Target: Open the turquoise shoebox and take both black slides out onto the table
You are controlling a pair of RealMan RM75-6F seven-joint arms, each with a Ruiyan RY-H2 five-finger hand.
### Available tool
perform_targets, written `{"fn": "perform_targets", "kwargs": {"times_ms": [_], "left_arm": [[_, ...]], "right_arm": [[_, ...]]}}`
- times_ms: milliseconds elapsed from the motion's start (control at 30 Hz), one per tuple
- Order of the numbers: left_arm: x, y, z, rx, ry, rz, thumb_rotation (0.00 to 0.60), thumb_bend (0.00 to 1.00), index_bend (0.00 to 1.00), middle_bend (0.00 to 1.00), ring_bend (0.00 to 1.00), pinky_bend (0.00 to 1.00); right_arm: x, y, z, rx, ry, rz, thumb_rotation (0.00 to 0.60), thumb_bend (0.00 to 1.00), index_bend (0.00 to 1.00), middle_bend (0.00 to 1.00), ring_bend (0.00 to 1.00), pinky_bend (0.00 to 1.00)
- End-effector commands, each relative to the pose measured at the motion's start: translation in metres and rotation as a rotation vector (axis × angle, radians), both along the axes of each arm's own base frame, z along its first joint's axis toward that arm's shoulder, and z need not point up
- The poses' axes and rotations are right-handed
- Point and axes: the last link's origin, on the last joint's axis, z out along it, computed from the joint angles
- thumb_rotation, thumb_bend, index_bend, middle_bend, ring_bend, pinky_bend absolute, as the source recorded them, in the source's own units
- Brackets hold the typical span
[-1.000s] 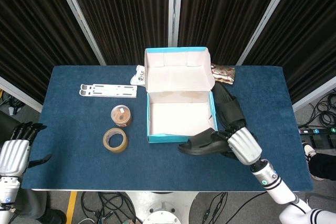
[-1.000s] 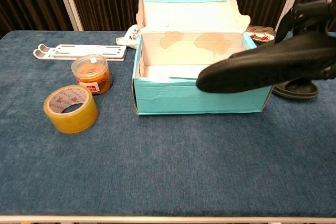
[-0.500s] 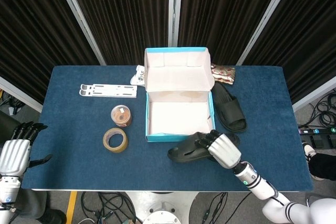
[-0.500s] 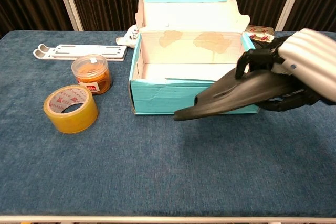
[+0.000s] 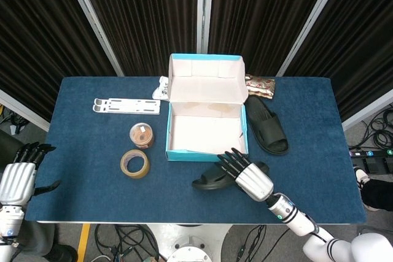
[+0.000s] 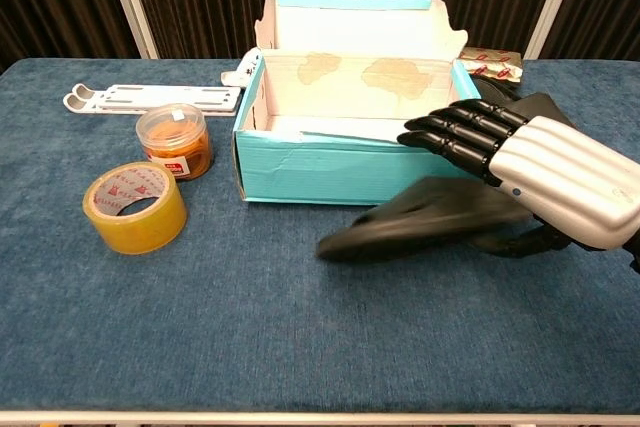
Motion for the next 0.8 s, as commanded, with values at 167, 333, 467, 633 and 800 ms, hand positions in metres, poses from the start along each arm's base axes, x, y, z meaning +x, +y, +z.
{"fn": "perform_targets", "kwargs": {"times_ms": [167,333,467,633,800], "left_arm": [[0.002,0.000,0.000,-0.001,0.002,-0.010,0.600,0.01,0.22,0.18,0.11,0.11],[0.003,0.002,-0.001,-0.006,0.003,-0.017,0.600,0.01,0.22,0.18,0.11,0.11],[0.004,0.004,-0.002,-0.009,0.000,-0.020,0.600,0.01,0.22,0.18,0.11,0.11],[0.005,0.005,-0.002,-0.012,-0.001,-0.022,0.600,0.01,0.22,0.18,0.11,0.11],[0.003,0.007,-0.002,-0.014,-0.010,-0.014,0.600,0.01,0.22,0.18,0.11,0.11]], "right_arm": [[-0.011,0.005,0.027,-0.033,0.100,-0.060,0.600,0.00,0.00,0.00,0.00,0.00],[-0.008,0.006,0.065,-0.055,0.035,-0.132,0.600,0.00,0.00,0.00,0.00,0.00],[-0.009,0.010,0.095,-0.055,-0.008,-0.184,0.600,0.00,0.00,0.00,0.00,0.00],[-0.029,0.018,0.128,-0.120,-0.025,-0.302,0.600,0.00,0.00,0.03,0.00,0.00],[-0.046,0.017,0.158,-0.256,-0.109,-0.463,0.600,0.15,0.14,0.24,0.18,0.29]]}}
